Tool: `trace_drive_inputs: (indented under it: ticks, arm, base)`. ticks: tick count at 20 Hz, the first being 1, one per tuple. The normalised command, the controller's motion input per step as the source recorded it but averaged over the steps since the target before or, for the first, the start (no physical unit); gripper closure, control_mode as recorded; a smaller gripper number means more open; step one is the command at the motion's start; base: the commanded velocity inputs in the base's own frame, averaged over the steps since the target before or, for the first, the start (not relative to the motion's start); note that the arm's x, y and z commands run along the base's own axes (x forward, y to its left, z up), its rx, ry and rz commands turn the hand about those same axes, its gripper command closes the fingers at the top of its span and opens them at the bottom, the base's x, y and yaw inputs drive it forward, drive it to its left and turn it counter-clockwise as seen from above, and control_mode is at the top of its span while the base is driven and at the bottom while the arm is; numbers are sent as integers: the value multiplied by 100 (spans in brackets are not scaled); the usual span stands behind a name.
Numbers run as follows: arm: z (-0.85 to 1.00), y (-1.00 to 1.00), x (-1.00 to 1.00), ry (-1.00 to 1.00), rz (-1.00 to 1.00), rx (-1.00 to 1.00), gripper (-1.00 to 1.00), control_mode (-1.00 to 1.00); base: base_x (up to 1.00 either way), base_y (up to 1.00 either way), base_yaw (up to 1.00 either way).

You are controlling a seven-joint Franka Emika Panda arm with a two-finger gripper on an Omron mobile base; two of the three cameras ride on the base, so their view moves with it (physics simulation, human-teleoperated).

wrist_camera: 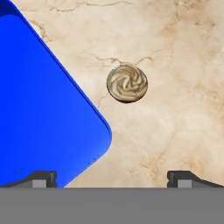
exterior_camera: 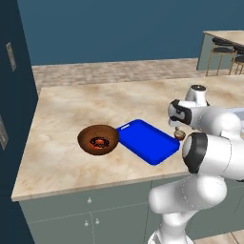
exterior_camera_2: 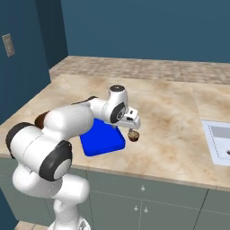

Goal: Place the bowl with donut and the cupcake onto the tray.

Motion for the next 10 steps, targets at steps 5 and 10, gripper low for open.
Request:
trace_drive_inputs:
  ticks: [5,10]
  arm:
    - [-28,-14,25,0,0,0,-100,-100]
    - [-24,-9,22,0,0,0,-100,-100]
  base:
    - [0,0,0]
    - [0,0,0]
